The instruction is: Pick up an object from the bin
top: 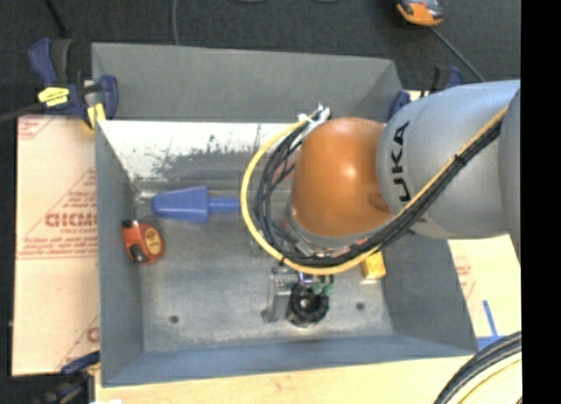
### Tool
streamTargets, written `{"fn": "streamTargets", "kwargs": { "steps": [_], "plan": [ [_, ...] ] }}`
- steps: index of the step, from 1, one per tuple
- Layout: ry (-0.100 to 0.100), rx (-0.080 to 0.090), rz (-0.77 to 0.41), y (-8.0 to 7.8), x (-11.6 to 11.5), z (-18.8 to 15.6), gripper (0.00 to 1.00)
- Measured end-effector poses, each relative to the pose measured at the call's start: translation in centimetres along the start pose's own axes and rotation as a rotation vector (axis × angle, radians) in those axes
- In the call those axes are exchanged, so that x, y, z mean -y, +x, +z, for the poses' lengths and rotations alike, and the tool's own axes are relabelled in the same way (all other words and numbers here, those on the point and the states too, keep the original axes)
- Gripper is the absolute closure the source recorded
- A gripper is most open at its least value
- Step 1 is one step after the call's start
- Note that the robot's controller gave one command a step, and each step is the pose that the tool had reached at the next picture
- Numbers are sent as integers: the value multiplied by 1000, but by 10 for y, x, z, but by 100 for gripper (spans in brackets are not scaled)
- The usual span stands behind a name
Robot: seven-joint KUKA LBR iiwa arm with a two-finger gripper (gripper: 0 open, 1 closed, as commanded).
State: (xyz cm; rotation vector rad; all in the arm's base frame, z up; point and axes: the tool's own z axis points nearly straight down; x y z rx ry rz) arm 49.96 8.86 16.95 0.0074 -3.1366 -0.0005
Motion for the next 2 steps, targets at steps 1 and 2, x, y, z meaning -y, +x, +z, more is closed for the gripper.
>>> {"fn": "streamTargets", "kwargs": {
  "steps": [1,2],
  "plan": [
    [-1,7,3,-1,1,-4,0],
    [0,9,-73,4,38,18,0]
  ]
}}
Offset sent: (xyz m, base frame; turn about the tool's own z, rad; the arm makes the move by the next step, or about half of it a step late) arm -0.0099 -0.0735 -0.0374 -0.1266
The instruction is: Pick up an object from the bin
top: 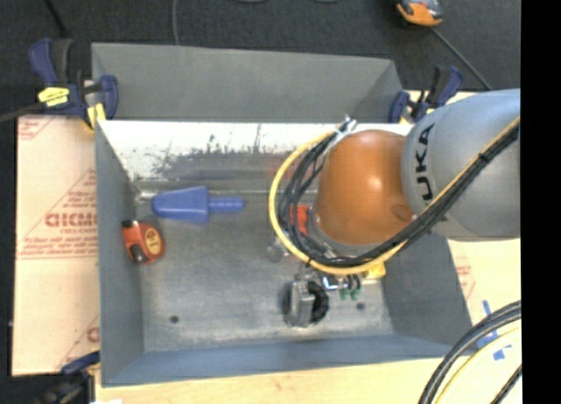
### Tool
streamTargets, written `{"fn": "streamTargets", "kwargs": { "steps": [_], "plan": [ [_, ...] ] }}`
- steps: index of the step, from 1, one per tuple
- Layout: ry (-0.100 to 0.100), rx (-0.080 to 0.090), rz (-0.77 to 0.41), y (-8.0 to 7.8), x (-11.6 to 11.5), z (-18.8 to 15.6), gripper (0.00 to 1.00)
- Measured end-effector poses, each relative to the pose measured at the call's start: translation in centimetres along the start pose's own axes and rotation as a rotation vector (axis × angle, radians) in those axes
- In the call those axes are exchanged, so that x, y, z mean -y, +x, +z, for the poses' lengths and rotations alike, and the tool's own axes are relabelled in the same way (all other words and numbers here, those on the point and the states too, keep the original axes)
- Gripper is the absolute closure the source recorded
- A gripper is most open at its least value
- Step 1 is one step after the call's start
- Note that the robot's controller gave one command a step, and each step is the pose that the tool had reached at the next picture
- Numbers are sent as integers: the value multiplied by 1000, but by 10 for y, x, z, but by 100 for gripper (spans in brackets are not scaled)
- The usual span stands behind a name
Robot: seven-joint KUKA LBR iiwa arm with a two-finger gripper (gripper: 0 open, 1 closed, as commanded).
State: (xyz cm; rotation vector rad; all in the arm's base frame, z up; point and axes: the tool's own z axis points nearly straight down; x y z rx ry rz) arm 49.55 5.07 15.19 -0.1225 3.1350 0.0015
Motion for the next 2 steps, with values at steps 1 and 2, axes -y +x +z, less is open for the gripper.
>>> {"fn": "streamTargets", "kwargs": {
  "steps": [1,2],
  "plan": [
    [2,-3,30,7,25,21,0],
    [1,-1,34,-11,62,36,100]
  ]
}}
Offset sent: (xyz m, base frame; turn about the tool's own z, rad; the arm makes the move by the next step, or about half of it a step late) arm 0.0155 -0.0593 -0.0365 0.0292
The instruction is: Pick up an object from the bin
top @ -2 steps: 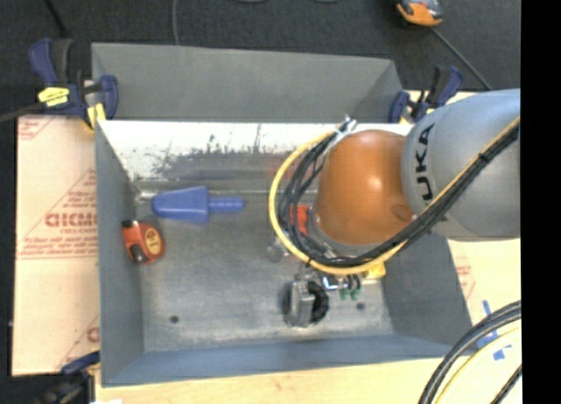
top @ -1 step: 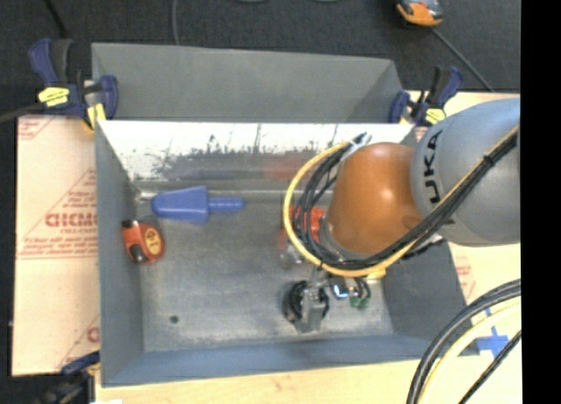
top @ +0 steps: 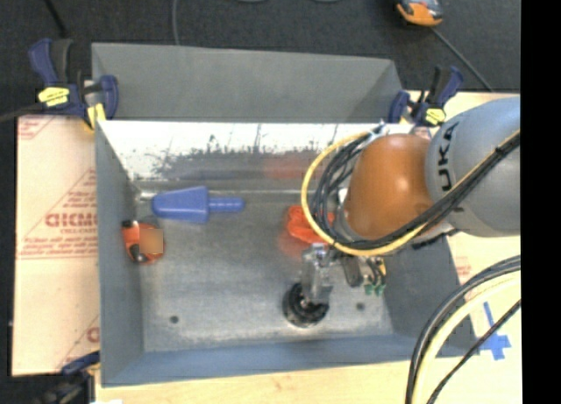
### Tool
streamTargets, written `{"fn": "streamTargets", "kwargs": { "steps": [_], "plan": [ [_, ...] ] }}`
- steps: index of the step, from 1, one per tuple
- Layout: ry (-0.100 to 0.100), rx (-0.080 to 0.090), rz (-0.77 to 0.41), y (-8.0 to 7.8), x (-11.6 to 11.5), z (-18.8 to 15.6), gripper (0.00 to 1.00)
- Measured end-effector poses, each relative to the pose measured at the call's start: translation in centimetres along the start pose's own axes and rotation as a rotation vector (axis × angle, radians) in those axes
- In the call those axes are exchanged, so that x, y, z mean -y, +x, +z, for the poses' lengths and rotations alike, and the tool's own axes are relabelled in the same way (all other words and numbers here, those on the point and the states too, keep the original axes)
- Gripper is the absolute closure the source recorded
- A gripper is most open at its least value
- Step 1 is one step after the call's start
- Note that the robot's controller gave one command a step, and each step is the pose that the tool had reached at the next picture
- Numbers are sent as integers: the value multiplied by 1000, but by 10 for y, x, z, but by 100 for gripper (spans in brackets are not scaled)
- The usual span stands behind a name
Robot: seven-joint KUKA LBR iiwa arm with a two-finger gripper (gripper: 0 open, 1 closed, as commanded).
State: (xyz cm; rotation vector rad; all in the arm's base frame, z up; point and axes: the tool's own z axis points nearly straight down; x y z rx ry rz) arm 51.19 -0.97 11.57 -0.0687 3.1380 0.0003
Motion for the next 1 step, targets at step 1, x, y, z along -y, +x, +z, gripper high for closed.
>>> {"fn": "streamTargets", "kwargs": {
  "steps": [1],
  "plan": [
    [0,0,1,0,0,0,100]
  ]
}}
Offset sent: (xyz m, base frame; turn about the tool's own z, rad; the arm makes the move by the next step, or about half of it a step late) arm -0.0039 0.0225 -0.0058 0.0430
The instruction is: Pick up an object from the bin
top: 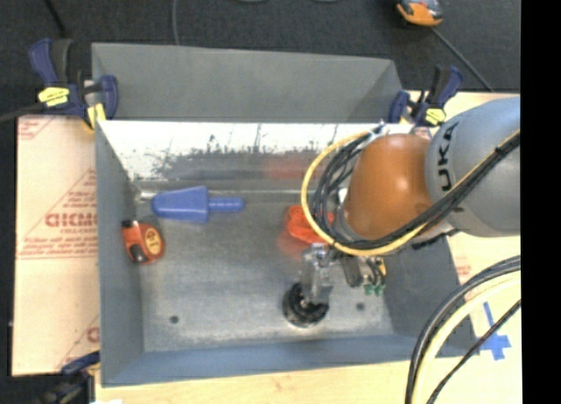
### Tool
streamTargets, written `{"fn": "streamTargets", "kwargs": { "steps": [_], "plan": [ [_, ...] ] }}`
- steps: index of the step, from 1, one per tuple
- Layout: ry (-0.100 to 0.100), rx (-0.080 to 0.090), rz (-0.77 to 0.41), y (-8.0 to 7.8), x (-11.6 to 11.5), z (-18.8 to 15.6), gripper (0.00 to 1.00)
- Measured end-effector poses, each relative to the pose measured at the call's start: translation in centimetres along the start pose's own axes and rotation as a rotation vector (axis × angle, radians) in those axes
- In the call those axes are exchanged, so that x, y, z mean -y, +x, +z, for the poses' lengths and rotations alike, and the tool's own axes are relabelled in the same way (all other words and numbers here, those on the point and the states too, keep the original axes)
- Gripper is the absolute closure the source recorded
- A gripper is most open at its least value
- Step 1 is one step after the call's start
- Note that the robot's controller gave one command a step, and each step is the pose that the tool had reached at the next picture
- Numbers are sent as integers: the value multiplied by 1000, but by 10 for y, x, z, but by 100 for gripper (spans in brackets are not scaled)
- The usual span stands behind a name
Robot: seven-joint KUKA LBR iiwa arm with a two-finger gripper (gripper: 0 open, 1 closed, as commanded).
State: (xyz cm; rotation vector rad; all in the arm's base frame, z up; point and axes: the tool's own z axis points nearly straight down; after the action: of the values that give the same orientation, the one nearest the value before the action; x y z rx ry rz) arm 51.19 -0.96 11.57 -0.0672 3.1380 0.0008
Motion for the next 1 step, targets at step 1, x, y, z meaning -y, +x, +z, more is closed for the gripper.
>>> {"fn": "streamTargets", "kwargs": {
  "steps": [1],
  "plan": [
    [0,-1,18,1,-10,3,100]
  ]
}}
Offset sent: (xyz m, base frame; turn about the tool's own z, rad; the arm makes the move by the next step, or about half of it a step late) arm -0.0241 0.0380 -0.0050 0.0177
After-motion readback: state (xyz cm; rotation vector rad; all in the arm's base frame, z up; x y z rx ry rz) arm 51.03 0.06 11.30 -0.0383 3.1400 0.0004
